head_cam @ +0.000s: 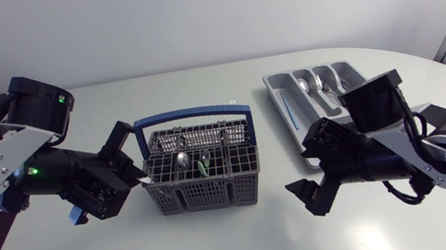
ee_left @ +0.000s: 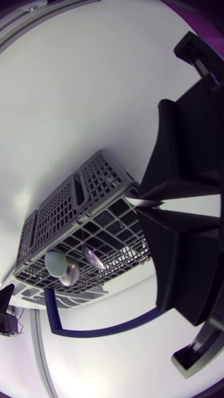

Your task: Unload the cutlery basket into the drawer organizer.

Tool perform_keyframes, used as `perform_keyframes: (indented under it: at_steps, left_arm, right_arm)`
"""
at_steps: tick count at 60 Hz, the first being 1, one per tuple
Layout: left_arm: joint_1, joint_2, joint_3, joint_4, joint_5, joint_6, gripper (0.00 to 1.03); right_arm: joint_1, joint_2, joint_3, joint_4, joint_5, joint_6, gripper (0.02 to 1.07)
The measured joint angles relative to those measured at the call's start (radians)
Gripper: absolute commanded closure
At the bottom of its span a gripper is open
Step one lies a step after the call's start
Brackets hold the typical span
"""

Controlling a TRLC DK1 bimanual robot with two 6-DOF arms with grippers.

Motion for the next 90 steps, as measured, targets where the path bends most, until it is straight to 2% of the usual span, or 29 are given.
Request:
perform_keyframes:
  at_steps: [37,65,90]
  left_arm:
    - [-0.009,-0.084,0.011,-0.005,0.004,-0.016,0.95]
    - [0.008,-0.240,0.011,-0.100,0.046,-0.019,0.94]
    - [0.008,-0.358,0.013,-0.160,0.049,-0.019,0.94]
  right_arm:
    - [0.001,-0.022,-0.026,0.019,0.000,0.000,0.07]
    - [0.059,-0.104,-0.026,-0.024,0.006,0.008,0.07]
    - [0.132,-0.229,-0.047,-0.087,0.055,0.039,0.07]
